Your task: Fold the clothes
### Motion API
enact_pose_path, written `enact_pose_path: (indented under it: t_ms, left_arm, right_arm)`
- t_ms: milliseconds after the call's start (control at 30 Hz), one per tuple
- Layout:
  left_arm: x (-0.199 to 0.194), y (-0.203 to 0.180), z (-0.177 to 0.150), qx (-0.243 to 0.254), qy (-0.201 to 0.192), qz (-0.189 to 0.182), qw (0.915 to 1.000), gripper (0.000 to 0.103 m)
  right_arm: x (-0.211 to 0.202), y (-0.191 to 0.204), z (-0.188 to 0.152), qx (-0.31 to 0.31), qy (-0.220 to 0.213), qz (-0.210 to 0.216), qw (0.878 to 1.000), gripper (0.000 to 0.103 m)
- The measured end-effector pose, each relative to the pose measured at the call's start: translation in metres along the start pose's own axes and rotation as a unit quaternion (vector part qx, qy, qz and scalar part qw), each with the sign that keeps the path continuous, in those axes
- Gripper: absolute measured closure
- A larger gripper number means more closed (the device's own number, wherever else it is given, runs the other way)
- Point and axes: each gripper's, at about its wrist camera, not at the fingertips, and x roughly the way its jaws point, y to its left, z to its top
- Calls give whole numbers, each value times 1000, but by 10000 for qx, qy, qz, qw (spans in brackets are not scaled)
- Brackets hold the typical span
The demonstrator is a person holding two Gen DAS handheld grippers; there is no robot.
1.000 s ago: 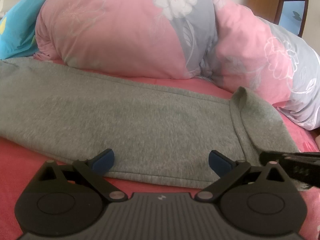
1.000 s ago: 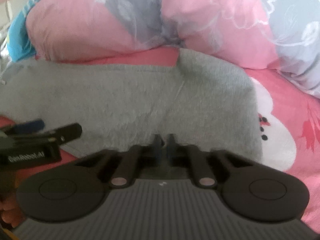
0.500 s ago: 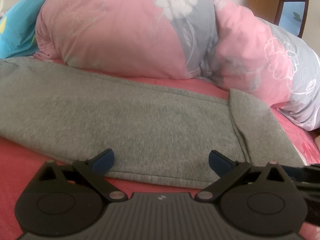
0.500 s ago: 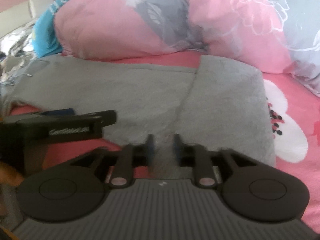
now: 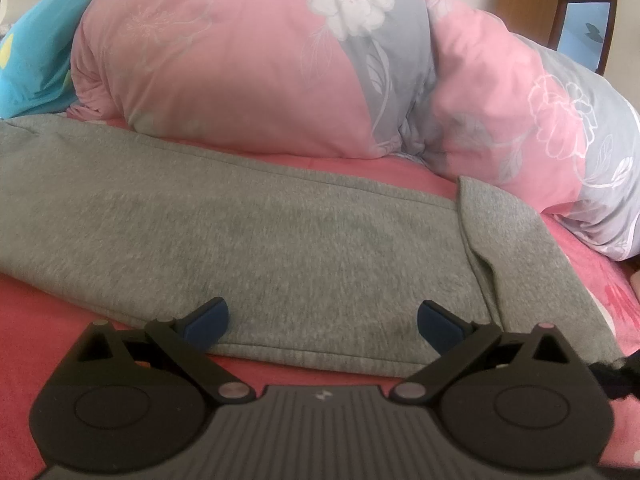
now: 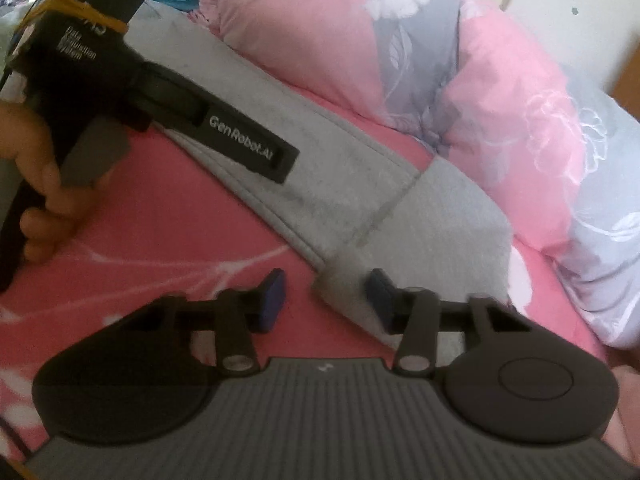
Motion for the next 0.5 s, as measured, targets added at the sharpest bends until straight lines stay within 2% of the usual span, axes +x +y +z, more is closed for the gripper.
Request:
enact_pose_path:
  t_ms: [33, 67, 267, 367, 433, 467, 500]
  left_arm:
    - [0, 0, 0, 0, 0, 0, 10000, 1]
    - [0, 0, 0, 0, 0, 0, 10000, 2]
    - [0, 1, 0, -41, -16, -33, 10000, 2]
    - [-1, 2, 0, -60, -26, -50, 10000, 2]
    - [-1, 2, 0, -68, -30, -58, 10000, 2]
    - [-1, 2, 0, -68, -30, -58, 10000, 2]
    - [-1, 2, 0, -68, -29, -57, 10000, 2]
  right_arm:
    - [1, -2, 1, 53, -18, 6, 10000, 86]
    - [2, -4, 2, 107, -36, 12, 9999, 89]
    - [1, -12, -3, 281, -234, 89, 9993, 96]
    - [-6, -37, -3, 996, -636, 104, 9929, 97]
    - [-19, -74, -7, 1960, -1017, 2, 9753, 97]
    - [-27, -95, -12, 2429, -1177, -107, 9628, 97]
    - [-36, -118, -24, 2968, -1335, -285, 9451, 97]
